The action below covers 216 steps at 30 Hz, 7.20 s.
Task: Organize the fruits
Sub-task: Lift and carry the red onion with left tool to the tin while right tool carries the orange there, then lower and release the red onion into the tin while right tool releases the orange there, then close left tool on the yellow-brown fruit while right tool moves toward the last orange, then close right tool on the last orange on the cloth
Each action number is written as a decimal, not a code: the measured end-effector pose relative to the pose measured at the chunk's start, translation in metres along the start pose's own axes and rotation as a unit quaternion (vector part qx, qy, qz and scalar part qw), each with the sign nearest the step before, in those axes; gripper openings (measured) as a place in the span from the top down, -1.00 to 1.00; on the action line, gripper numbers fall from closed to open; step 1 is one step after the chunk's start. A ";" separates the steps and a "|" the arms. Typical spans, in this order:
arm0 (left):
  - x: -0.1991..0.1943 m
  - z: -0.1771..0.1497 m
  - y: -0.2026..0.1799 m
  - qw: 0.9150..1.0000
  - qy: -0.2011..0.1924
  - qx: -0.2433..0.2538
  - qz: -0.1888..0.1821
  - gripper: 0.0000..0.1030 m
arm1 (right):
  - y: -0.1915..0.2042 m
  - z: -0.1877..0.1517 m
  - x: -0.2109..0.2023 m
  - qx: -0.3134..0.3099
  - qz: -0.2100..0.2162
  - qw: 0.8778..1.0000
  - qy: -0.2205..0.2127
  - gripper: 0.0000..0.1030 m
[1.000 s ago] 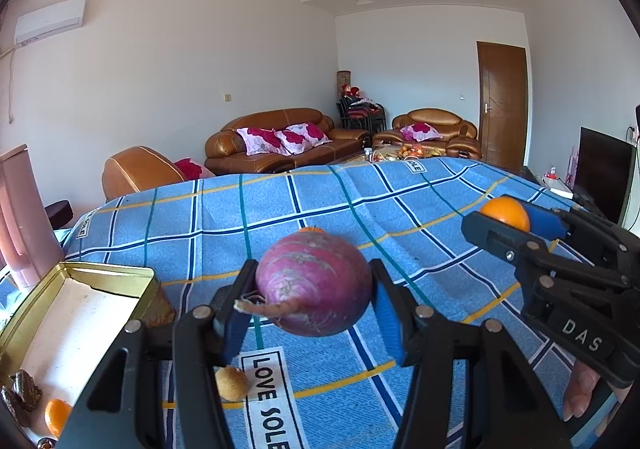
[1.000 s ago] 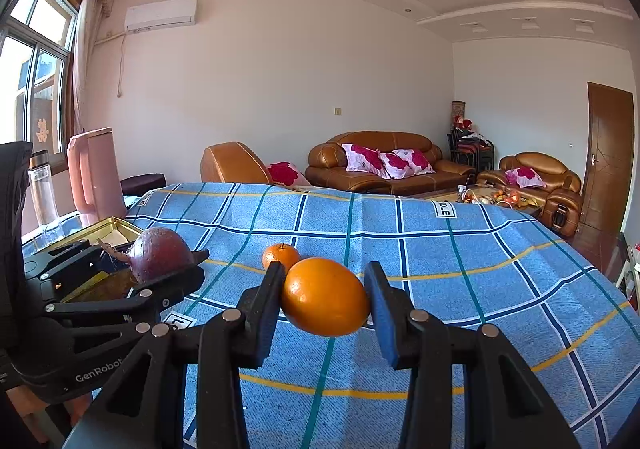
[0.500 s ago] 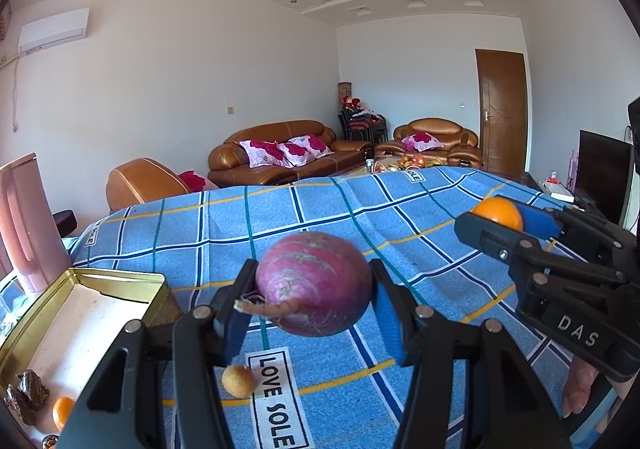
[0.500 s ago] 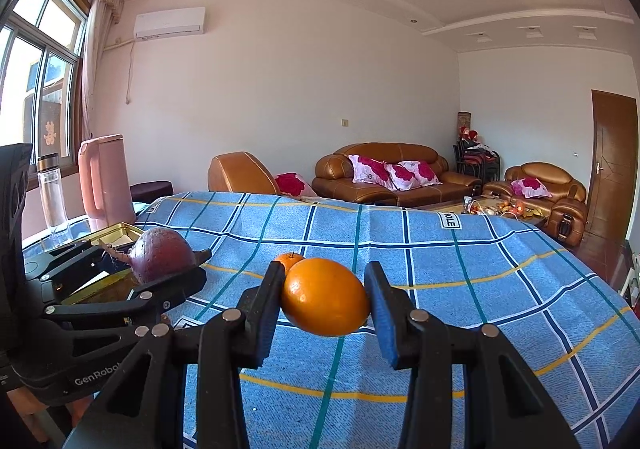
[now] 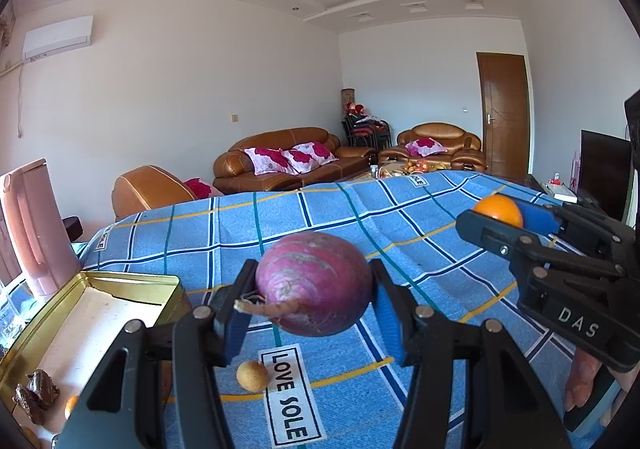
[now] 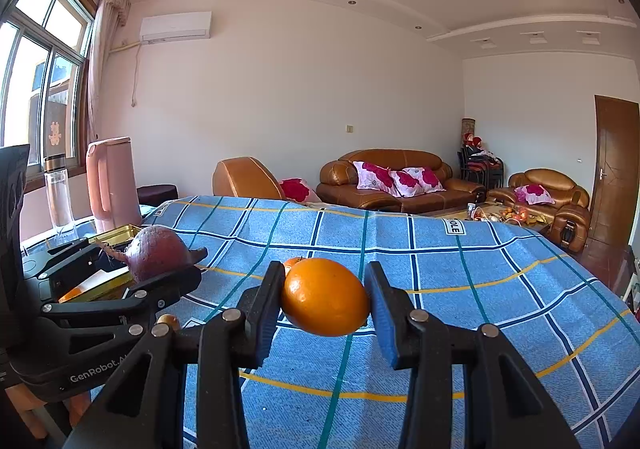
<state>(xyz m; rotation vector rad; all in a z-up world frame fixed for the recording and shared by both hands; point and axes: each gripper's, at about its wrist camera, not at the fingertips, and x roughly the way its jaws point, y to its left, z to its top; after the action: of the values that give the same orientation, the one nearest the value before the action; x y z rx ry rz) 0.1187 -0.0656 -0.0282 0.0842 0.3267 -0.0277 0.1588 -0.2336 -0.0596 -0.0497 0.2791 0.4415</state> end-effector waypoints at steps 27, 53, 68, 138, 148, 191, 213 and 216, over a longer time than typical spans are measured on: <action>-0.021 -0.010 0.039 1.000 0.010 -0.025 0.006 -0.09 | 0.042 0.001 0.003 -0.020 0.030 0.999 0.012 0.16; -0.047 -0.020 0.096 0.998 0.013 -0.049 0.041 -0.09 | 0.110 0.012 0.016 -0.028 0.107 0.993 0.032 0.16; -0.068 -0.024 0.124 0.996 0.018 -0.067 0.054 -0.09 | 0.147 0.016 0.023 -0.041 0.137 0.989 0.034 0.15; -0.106 -0.086 0.236 0.977 0.087 -0.100 0.166 -0.25 | 0.291 -0.016 0.054 -0.135 0.278 0.941 0.136 0.15; -0.121 -0.053 0.203 0.986 0.032 -0.090 0.139 -0.78 | 0.240 -0.009 0.030 -0.144 0.227 0.956 0.117 0.00; 0.092 0.021 0.052 0.978 0.207 -0.033 0.025 0.47 | 0.019 0.059 0.048 0.031 0.050 0.987 0.147 -0.33; 0.160 0.012 0.109 0.968 0.182 -0.116 0.129 0.47 | 0.011 0.012 0.235 0.083 0.019 0.958 0.272 -0.33; 0.159 0.013 0.103 0.971 0.175 -0.107 0.121 0.47 | 0.011 0.006 0.246 0.085 0.025 0.954 0.286 -0.31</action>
<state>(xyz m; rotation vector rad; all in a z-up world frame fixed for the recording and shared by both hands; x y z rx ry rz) 0.2775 0.0338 -0.0593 -0.0881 0.6690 0.2673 0.3686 -0.1216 -0.1222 -0.0012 0.8910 0.4460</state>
